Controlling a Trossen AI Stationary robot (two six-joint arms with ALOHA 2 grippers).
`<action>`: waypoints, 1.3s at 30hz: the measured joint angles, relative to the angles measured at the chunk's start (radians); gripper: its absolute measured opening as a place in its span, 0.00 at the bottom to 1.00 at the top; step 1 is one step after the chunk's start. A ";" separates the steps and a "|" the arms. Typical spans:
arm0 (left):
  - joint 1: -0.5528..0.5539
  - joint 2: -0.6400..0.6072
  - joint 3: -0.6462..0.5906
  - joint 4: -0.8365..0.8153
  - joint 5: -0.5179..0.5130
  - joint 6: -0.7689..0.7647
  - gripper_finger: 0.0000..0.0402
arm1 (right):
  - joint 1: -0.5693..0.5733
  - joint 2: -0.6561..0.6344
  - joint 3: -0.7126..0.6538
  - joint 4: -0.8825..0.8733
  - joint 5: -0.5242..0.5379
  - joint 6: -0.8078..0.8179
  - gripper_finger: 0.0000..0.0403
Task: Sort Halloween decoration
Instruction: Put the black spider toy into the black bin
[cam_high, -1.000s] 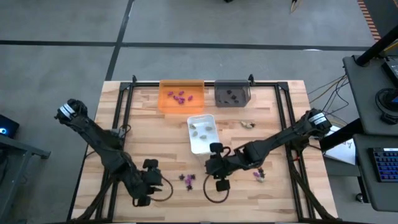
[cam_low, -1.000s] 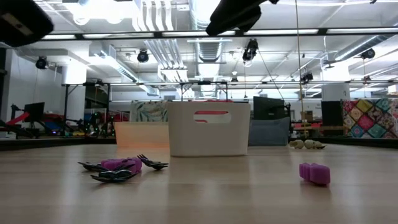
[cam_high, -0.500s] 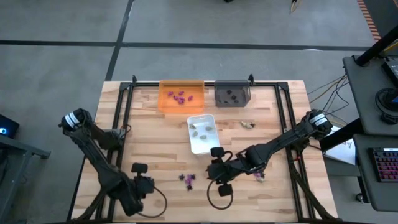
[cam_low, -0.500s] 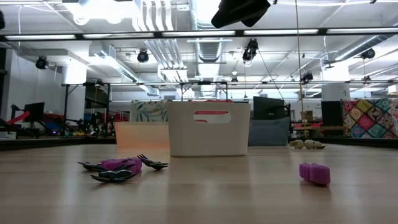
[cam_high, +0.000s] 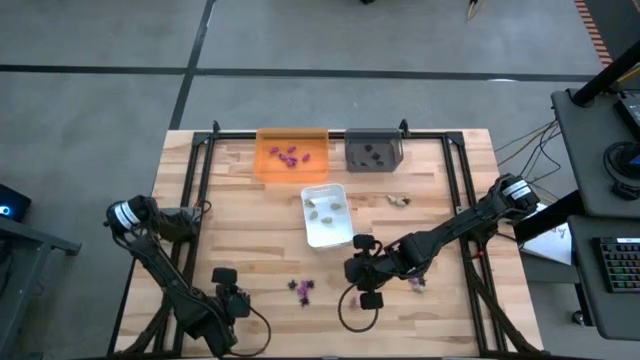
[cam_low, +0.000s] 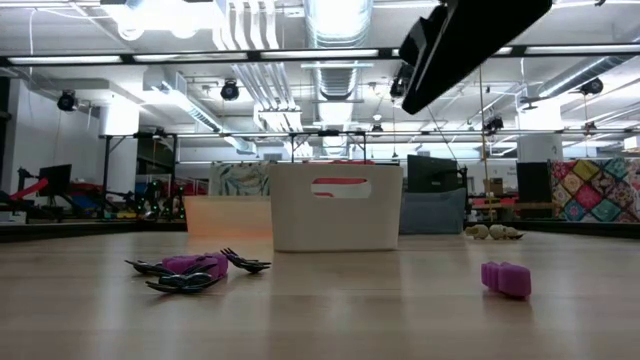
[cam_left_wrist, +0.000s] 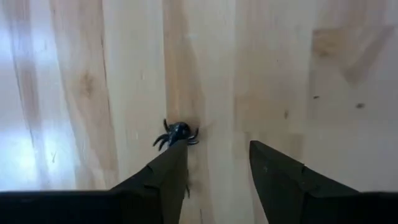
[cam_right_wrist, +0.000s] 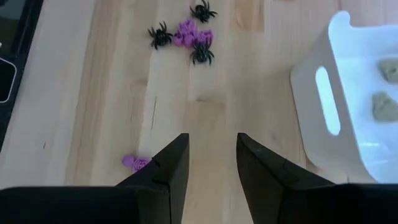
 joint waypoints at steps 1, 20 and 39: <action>0.000 0.008 0.000 -0.016 0.000 0.000 0.39 | 0.000 -0.007 -0.009 0.002 0.002 0.009 0.31; 0.000 0.026 -0.052 0.010 -0.035 0.041 0.33 | 0.000 -0.074 -0.156 0.136 0.037 0.047 0.30; 0.000 0.023 -0.113 0.089 -0.066 0.033 0.25 | 0.000 -0.074 -0.156 0.156 0.036 0.051 0.30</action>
